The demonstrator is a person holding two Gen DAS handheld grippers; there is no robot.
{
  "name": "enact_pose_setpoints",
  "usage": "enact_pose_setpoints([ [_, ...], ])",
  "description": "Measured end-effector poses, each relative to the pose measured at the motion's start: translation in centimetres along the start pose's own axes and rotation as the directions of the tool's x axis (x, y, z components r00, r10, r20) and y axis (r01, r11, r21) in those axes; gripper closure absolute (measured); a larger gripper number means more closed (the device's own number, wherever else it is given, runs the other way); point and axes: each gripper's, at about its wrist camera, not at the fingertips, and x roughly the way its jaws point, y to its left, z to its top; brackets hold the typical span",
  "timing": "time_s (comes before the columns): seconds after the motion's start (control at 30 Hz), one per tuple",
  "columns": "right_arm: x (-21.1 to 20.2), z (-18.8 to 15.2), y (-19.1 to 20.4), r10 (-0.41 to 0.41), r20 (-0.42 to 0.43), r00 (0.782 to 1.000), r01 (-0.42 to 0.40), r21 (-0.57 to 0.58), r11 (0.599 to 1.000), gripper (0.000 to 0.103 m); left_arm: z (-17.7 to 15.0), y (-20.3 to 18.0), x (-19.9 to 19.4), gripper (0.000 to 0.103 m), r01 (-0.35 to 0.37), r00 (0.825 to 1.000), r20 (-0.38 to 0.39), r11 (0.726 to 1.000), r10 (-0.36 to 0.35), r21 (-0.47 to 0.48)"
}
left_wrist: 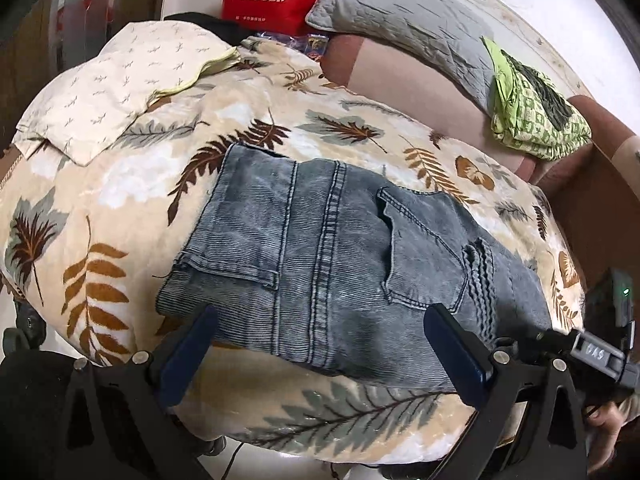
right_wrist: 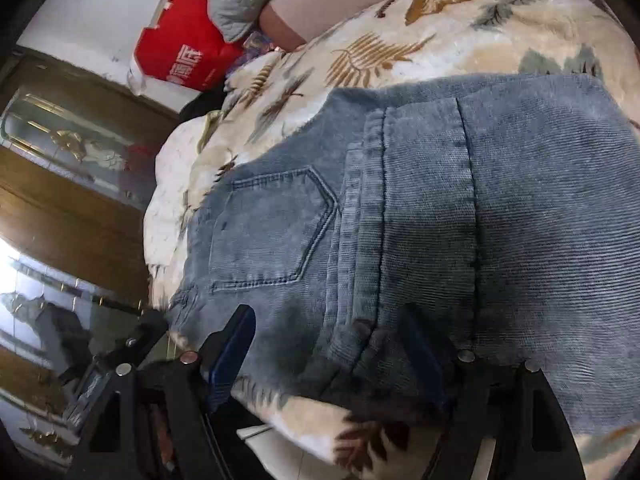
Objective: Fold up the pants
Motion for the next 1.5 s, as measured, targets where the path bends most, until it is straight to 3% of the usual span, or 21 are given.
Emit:
enact_pose_setpoints([
  [0.1, -0.8, 0.5, 1.2, 0.028, -0.002, 1.000, -0.028, 0.003, 1.000, 0.025, 0.1, 0.7, 0.0, 0.001, 0.003, 1.000, 0.012, 1.000, -0.003, -0.011],
  [0.23, -2.0, 2.0, 2.8, -0.020, 0.042, 0.999, 0.021, -0.033, 0.999, 0.025, 0.3, 1.8, 0.1, 0.001, 0.027, 1.000, 0.011, 0.998, -0.027, -0.055],
  [0.37, -1.2, 4.8, 1.6, -0.023, 0.063, 0.998, 0.019, 0.065, 0.998, 0.025, 0.4, 2.1, 0.0, 0.001, 0.031, 0.999, 0.022, 0.997, -0.029, -0.066],
  [0.47, 1.3, 7.0, -0.5, -0.046, 0.023, 0.999, 0.043, 0.114, 0.993, 0.025, 0.3, 2.1, 0.3, 0.001, 0.027, 1.000, 0.013, 0.998, -0.026, -0.063],
  [0.57, 2.3, 7.7, -2.0, -0.012, 0.027, 1.000, 0.006, 0.211, 0.977, 0.025, 0.2, 2.1, 0.3, 0.001, 0.025, 1.000, 0.011, 0.998, -0.024, -0.054],
  [0.7, 1.0, 8.6, -0.1, 0.033, 0.049, 0.998, -0.039, 0.141, 0.989, 0.025, 0.1, 1.9, 0.7, 0.001, 0.011, 1.000, -0.001, 0.999, -0.011, -0.050],
  [0.8, 2.0, 9.3, -0.8, 0.025, 0.067, 0.997, -0.036, 0.161, 0.986, 0.024, 0.0, 1.6, 0.9, 0.001, -0.006, 1.000, -0.007, 0.999, 0.005, -0.043],
  [0.87, 3.8, 8.8, -2.3, 0.017, 0.004, 1.000, -0.017, 0.198, 0.980, 0.024, 0.1, 1.2, 0.8, 0.001, -0.023, 1.000, -0.007, 0.999, 0.022, -0.028],
  [0.9, 3.0, 8.5, -2.1, 0.031, 0.041, 0.999, -0.038, 0.185, 0.982, 0.024, 0.1, 0.9, 0.5, 0.001, -0.028, 1.000, 0.000, 1.000, 0.028, -0.008],
  [1.07, -1.1, 5.1, 0.5, 0.153, 0.041, 0.987, -0.157, 0.095, 0.983, 0.024, 0.3, 0.3, 0.3, 0.001, -0.059, 0.998, 0.006, 0.998, 0.059, -0.002],
  [1.17, -2.0, 1.8, 1.6, 0.222, 0.003, 0.975, -0.222, 0.061, 0.973, 0.024, 0.2, -0.2, 0.3, 0.001, -0.064, 0.998, 0.002, 0.998, 0.064, 0.017],
  [1.27, 0.2, -0.6, 0.7, 0.216, -0.083, 0.973, -0.210, 0.068, 0.975, 0.024, 0.1, -0.6, 0.5, 0.001, -0.060, 0.998, -0.018, 0.998, 0.060, 0.016],
  [1.37, 0.0, -0.8, 0.3, 0.247, -0.069, 0.967, -0.240, 0.097, 0.966, 0.024, -0.1, -0.8, 0.1, 0.001, -0.069, 0.997, -0.016, 0.997, 0.069, 0.030],
  [1.5, -2.1, -0.7, 1.4, 0.259, -0.021, 0.966, -0.258, 0.038, 0.965, 0.024, 0.0, -0.6, -0.2, 0.001, -0.083, 0.996, -0.018, 0.996, 0.084, 0.018],
])
